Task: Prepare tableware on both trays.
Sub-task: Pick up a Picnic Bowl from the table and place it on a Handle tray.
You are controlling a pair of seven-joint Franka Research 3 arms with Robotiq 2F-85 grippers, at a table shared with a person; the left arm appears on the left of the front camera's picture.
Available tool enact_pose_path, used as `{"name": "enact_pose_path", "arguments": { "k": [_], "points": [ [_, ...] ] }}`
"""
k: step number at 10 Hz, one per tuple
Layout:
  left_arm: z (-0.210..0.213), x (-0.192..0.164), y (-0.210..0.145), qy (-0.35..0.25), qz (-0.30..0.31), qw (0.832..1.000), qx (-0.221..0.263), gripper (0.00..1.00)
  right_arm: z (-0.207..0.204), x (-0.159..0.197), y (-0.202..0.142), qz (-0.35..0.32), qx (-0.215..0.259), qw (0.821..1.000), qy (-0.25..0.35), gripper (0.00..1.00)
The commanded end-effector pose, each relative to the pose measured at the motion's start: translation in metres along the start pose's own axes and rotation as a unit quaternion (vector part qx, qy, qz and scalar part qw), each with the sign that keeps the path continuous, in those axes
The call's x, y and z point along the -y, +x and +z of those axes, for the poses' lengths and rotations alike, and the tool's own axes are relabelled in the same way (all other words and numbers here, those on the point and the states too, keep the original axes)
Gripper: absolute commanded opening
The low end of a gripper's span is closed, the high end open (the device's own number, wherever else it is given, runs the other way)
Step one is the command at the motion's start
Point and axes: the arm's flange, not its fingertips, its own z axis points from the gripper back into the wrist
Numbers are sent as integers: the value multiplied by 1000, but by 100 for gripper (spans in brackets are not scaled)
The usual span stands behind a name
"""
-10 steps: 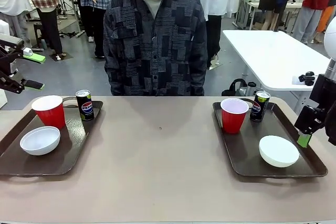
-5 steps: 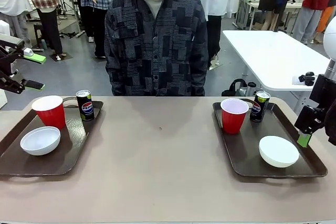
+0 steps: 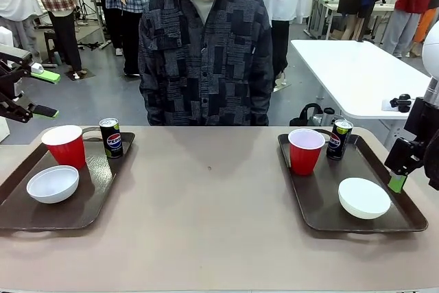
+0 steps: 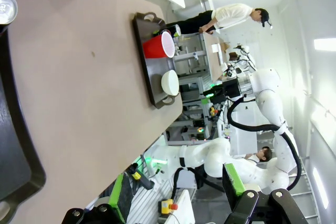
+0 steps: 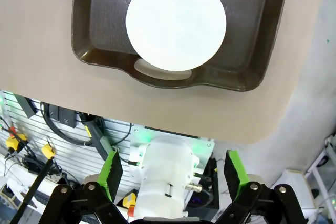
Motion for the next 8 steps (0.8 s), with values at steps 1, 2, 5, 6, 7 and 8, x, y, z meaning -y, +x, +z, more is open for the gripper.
{"name": "enact_pose_path", "arguments": {
  "k": [1, 2, 5, 6, 7, 8],
  "points": [
    [1, 1, -1, -2, -1, 1000, 0, 92, 0, 1, 3, -9, 3, 1000, -5, 100],
    [1, 1, -1, -2, -1, 1000, 0, 92, 0, 1, 3, -9, 3, 1000, -5, 100],
    [1, 1, -1, -2, -1, 1000, 0, 92, 27, 7, -9, 36, 28, 997, 59, 100],
    [1, 1, -1, -2, -1, 1000, 0, 92, 64, 19, -14, 29, 49, 980, 192, 100],
    [1, 1, -1, -2, -1, 1000, 0, 92, 95, 40, -15, 21, 56, 955, 290, 100],
    [1, 1, -1, -2, -1, 1000, 0, 92, 118, 69, -13, -18, 82, 932, 353, 100]
  ]
}}
